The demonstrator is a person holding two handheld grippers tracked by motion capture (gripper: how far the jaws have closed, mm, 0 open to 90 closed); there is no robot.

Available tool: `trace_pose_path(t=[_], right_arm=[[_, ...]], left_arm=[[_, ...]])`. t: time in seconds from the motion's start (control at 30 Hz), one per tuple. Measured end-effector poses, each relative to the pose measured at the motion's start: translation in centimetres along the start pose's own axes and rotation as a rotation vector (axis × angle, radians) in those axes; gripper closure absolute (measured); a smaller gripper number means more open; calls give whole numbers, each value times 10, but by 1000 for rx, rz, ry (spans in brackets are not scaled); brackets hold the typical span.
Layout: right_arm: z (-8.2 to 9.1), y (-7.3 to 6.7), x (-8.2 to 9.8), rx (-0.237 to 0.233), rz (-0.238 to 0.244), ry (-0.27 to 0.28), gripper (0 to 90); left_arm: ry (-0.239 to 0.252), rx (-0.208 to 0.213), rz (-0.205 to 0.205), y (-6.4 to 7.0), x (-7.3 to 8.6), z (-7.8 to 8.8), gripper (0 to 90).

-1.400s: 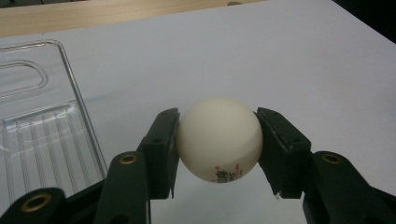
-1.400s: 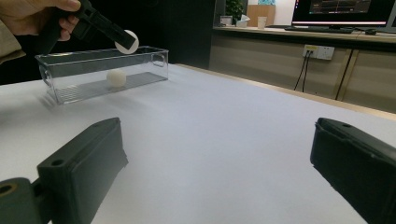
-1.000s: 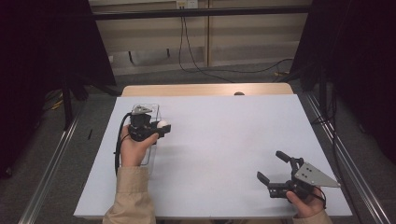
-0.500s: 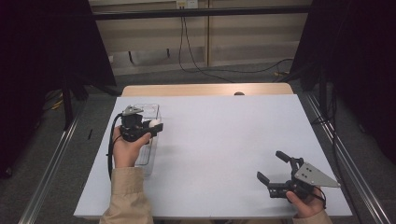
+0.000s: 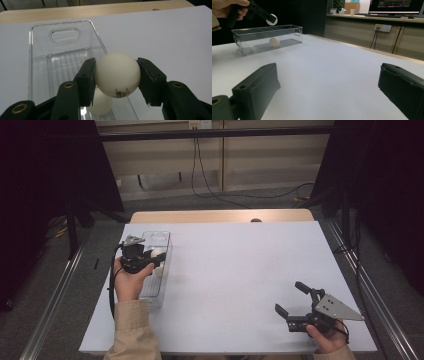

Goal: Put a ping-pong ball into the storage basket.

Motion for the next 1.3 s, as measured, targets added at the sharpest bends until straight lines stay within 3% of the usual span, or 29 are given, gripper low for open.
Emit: trace_pose_path(t=[0.27, 0.43, 0.7, 0.87, 1.23, 1.3], right_arm=[[-1, 0, 0, -2, -2, -4, 22], [0, 0, -1, 1, -3, 0, 22], [0, 0, 0, 4, -6, 0, 22], [1, 0, 0, 2, -4, -2, 22], [2, -1, -1, 3, -1, 1, 23], [2, -1, -1, 4, -1, -1, 23]], left_arm=[[26, -23, 15, -7, 1, 4, 510], [56, -42, 17, -9, 0, 10, 387], [108, -25, -8, 4, 1, 23, 251], [138, -29, -34, 12, 10, 34, 206], [240, 6, -60, 32, 33, 52, 101], [266, -7, -69, 34, 39, 57, 84]])
Point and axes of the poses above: each handheld gripper's, and its own axes: z roughly backward along the jaws, x roughly out of its underside, y roughly to its right, the point moved 10 cm from there along -z, roughly forward along the jaws, and after that the axes turned 13 degrees about x, right-handed, at the moved point
